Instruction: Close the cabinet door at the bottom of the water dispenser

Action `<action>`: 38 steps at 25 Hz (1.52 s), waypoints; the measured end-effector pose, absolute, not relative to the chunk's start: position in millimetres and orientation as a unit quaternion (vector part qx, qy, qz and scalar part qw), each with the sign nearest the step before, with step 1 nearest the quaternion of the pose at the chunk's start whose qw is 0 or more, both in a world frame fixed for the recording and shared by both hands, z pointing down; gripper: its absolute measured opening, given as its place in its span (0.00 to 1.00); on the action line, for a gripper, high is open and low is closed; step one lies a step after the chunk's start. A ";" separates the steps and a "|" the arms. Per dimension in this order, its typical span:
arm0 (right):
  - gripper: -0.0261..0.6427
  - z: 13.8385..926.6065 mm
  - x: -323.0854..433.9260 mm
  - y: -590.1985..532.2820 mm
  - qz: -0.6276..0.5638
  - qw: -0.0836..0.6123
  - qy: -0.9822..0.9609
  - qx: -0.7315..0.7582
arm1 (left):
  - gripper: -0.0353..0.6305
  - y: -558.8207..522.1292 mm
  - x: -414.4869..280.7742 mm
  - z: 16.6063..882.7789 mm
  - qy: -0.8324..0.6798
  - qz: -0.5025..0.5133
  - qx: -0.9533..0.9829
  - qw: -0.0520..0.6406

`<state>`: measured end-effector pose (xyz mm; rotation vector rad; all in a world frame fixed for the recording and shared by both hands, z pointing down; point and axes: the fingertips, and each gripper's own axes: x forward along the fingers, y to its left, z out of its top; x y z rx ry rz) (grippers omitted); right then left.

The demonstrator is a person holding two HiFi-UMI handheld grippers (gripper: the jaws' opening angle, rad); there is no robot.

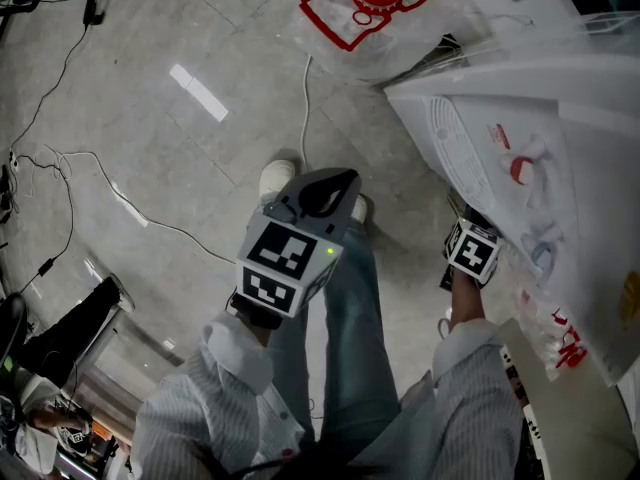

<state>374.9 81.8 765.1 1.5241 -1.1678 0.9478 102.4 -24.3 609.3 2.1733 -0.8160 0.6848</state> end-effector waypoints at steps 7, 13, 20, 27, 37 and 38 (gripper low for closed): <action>0.13 748.1 369.3 88.7 0.405 0.459 -0.458 0.645 | 0.07 -22.4 105.0 585.3 -0.286 0.270 0.851 0.347; 0.12 719.8 337.1 88.8 0.419 0.405 -0.475 0.659 | 0.07 -31.7 107.2 557.0 -0.257 0.265 0.873 0.317; 0.08 650.6 286.6 77.9 0.414 0.323 -0.495 0.693 | 0.07 -32.0 106.8 515.6 -0.213 0.264 0.896 0.286; 0.06 552.0 254.1 68.9 0.376 0.239 -0.515 0.732 | 0.07 -19.7 102.9 456.6 -0.175 0.250 0.916 0.262; 0.06 363.8 219.0 54.1 0.289 0.149 -0.585 0.743 | 0.07 -7.5 96.7 323.1 -0.160 0.191 0.941 0.228; 0.06 346.4 214.1 53.1 0.281 0.140 -0.591 0.743 | 0.07 -7.8 96.4 309.1 -0.160 0.183 0.944 0.225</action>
